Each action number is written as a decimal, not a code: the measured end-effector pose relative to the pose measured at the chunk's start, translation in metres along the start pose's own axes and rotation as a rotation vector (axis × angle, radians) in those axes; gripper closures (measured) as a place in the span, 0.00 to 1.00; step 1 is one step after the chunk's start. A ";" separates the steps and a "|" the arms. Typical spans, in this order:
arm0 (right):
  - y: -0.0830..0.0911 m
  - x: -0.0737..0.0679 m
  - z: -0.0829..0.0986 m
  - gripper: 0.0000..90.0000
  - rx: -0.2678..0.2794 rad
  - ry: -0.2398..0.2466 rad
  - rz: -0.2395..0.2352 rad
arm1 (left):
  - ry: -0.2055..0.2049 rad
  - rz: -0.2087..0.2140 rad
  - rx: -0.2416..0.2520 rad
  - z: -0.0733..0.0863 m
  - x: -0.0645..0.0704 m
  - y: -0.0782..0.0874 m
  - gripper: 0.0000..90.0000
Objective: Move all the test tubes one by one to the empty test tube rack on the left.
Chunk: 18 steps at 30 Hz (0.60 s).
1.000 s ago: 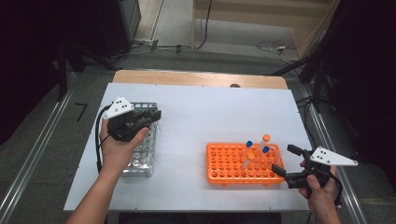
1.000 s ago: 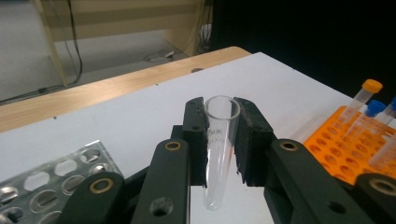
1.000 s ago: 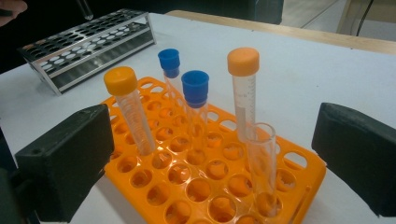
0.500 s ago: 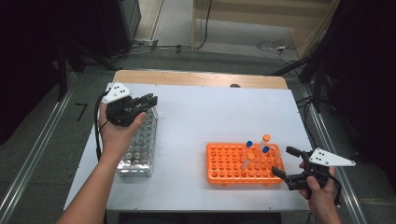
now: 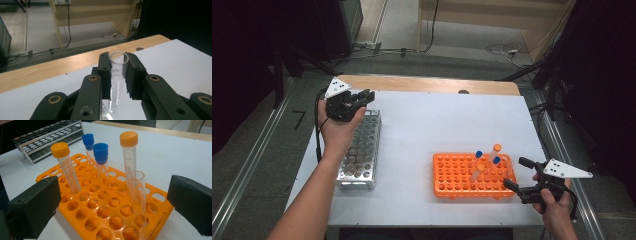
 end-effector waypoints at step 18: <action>0.000 0.001 0.001 0.00 -0.006 -0.005 -0.001 | 0.016 -0.075 -0.076 0.023 -0.012 -0.030 0.85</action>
Point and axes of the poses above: each handheld gripper's, and its own axes: y roughly backward along the jaws, z roughly out of its underside, x roughly to its right, the point moved 9 cm from there along -y, roughly forward along the jaws, and after that the axes turned 12 degrees about -y, right-handed, at the moved point
